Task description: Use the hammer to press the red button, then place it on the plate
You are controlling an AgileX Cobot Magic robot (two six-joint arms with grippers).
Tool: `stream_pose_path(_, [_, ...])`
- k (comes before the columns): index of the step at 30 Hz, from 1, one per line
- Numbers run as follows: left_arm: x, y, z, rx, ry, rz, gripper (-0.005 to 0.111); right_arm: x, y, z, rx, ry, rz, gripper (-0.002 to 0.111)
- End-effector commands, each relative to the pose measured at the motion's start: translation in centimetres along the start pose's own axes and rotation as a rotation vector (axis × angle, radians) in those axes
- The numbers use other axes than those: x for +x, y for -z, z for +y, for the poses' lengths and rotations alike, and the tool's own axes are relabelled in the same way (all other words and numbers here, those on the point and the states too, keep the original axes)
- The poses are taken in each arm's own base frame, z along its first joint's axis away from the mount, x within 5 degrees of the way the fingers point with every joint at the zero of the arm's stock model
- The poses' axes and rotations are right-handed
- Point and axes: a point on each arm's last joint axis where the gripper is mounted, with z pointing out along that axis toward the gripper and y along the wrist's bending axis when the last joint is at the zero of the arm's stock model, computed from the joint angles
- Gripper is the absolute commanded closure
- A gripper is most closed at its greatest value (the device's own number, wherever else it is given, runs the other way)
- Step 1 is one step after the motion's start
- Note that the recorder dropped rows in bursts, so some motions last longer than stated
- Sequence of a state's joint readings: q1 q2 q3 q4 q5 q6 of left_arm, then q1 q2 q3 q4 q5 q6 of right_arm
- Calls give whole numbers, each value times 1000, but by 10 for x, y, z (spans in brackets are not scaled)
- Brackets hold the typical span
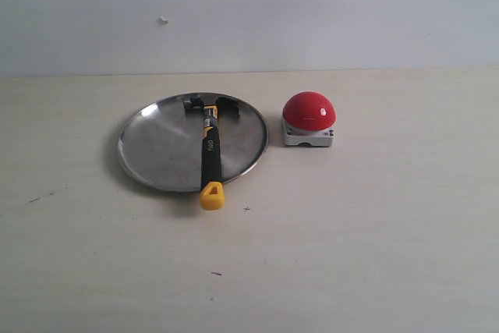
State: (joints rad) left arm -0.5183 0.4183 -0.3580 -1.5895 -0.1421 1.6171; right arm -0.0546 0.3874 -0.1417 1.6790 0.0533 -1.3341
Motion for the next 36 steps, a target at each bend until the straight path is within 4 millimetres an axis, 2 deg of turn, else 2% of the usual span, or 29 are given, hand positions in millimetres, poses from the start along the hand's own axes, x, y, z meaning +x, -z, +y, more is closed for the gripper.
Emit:
stream_pose_path(1, [0, 1, 0, -3, -1, -3, 107, -3, 9, 2, -21, 20, -64, 108])
stream_pose_path(7, [0, 1, 0, -3, -1, -3, 107, -15, 16, 2, 2, -12, -140, 108])
stream_pose_path(9, [0, 1, 0, -3, -1, -3, 107, -26, 19, 5, -7, -111, -180, 108])
stream_pose_path(14, [0, 1, 0, -3, -1, -3, 107, -54, 28, 18, -69, -115, -264, 108])
stream_pose_path(16, [0, 1, 0, -3, -1, -3, 107, -63, 33, 23, -101, -79, -289, 108])
stream_pose_path(19, [0, 1, 0, -3, -1, -3, 107, -70, 39, 30, -118, 87, -299, 108])
stream_pose_path(21, [0, 1, 0, -3, -1, -3, 107, -71, 44, 31, -119, 69, -304, 108])
stream_pose_path(24, [0, 1, 0, -3, -1, -3, 107, -69, 54, 30, -113, 60, -316, 108])
stream_pose_path(30, [0, 1, 0, -3, -1, -3, 107, -48, 77, 27, -97, 201, -235, 108])
stream_pose_path(34, [0, 1, 0, -3, 0, -5, 107, -34, 70, 20, -66, 194, -182, 108])
stream_pose_path(36, [0, 1, 0, -3, -1, -3, 107, -16, 57, 11, -40, 198, -153, 108])
